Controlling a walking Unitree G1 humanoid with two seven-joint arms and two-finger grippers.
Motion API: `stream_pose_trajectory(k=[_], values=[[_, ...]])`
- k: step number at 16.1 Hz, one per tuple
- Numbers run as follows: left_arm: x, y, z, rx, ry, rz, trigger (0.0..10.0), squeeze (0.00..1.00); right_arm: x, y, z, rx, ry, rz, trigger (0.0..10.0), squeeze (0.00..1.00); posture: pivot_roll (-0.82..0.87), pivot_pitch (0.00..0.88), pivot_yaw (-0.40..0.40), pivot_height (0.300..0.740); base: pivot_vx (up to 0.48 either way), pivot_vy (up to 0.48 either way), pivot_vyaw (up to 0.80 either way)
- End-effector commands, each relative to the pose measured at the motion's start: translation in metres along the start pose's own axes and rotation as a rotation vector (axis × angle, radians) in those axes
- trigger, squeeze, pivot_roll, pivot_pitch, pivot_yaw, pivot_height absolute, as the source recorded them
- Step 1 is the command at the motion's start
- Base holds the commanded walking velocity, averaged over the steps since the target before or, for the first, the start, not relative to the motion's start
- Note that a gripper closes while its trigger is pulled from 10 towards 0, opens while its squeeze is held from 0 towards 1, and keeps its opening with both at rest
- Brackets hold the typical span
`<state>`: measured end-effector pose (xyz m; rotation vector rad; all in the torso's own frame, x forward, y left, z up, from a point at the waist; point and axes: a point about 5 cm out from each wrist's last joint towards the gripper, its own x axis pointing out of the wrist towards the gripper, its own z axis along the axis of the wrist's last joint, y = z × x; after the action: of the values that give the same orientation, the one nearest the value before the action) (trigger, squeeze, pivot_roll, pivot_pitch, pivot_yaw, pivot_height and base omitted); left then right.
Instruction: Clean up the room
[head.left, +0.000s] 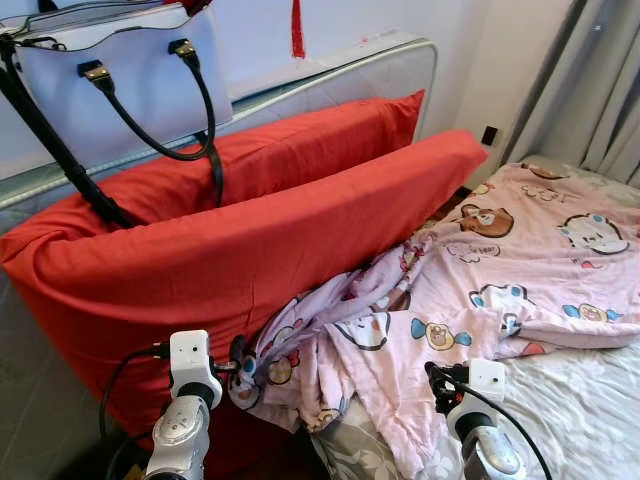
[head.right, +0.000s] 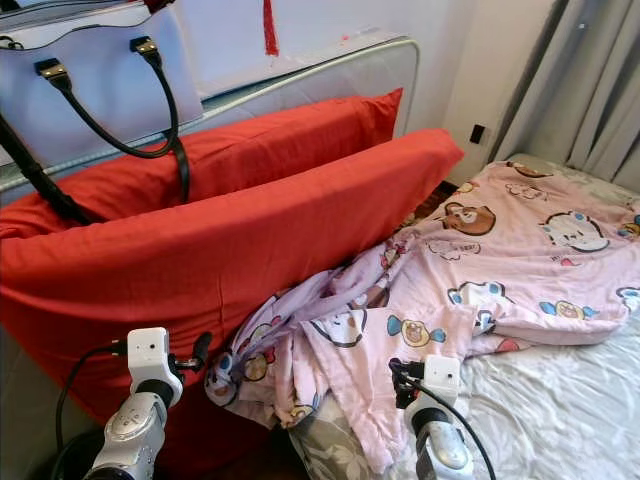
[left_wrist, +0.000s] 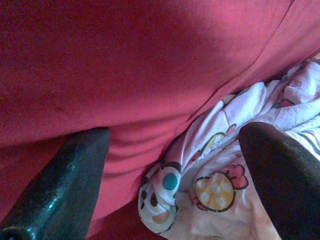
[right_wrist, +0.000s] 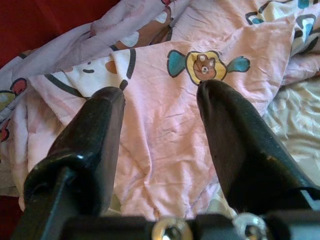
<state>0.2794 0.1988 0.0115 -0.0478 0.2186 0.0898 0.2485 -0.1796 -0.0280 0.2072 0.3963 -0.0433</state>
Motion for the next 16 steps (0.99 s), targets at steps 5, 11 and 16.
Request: stream_pose_trajectory(k=[5,11,16], values=[[0.0023,0.0028,0.0070,-0.001,-0.022,0.007,10.0,0.00,0.0047,0.0070,0.0107,0.008,-0.054,0.004,10.0,0.00,-0.01,0.000,-0.032,0.740,0.000,0.260,0.00],[0.0004,0.0074,0.0048,-0.009,-0.003,0.015,10.0,0.00,0.0053,0.0086,0.0105,0.009,-0.046,0.002,10.0,0.00,-0.01,0.000,-0.039,0.740,0.000,0.220,0.00],[0.0018,0.0066,0.0079,0.002,-0.017,0.009,10.0,0.00,0.0062,0.0095,0.0112,0.010,-0.045,0.004,10.0,0.00,-0.01,0.000,-0.038,0.740,0.000,0.281,0.00]])
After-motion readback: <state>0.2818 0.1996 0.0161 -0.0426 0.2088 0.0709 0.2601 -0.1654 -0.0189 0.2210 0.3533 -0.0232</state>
